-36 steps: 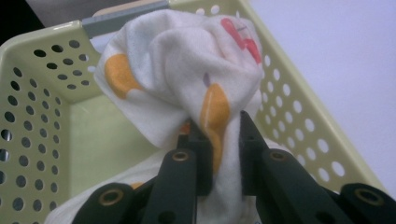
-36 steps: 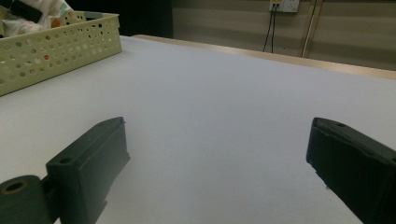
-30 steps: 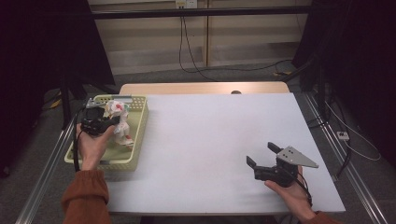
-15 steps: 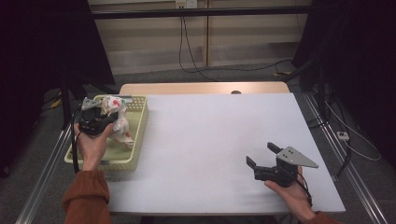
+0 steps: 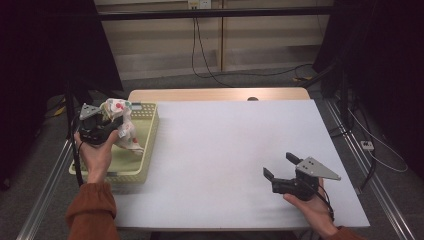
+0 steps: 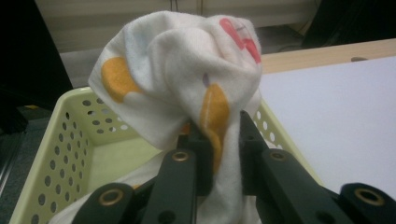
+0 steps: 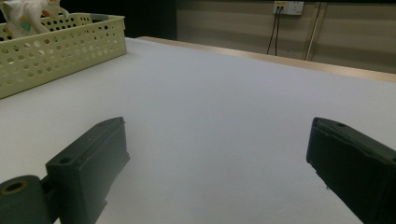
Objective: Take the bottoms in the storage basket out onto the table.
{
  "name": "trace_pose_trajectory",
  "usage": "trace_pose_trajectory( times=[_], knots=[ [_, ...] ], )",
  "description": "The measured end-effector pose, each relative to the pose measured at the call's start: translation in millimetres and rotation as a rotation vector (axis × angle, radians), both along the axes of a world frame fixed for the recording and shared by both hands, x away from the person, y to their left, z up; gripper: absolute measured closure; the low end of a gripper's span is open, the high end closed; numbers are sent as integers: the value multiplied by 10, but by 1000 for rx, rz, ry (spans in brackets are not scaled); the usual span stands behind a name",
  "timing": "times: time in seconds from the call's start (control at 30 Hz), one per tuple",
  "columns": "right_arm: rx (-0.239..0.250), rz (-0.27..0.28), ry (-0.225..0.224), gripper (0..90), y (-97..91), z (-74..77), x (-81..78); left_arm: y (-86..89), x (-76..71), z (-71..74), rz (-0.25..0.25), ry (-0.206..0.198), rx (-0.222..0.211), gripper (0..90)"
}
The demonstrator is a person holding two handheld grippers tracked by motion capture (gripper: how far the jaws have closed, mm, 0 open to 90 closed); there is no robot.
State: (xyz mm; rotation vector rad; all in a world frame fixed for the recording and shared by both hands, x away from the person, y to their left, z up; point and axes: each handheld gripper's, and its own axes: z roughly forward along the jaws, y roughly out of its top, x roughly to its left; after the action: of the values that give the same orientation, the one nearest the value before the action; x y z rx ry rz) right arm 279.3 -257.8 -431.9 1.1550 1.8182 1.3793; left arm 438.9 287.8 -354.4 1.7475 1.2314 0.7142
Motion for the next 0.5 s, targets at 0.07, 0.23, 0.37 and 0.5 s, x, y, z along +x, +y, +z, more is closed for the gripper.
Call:
trace_pose_trajectory(
  times=[0.07,0.23,0.37,0.5],
  knots=[
    [0,2,0,52,3,2,4,3,-7,5,1,-9,-4,814],
    [10,2,5,52,29,-2,28,0,-33,25,7,-27,-10,814],
    [10,2,6,52,22,-3,29,8,-43,45,9,-40,-26,814],
    [7,5,5,52,20,-3,29,14,-57,58,16,-60,-35,814]
  ],
)
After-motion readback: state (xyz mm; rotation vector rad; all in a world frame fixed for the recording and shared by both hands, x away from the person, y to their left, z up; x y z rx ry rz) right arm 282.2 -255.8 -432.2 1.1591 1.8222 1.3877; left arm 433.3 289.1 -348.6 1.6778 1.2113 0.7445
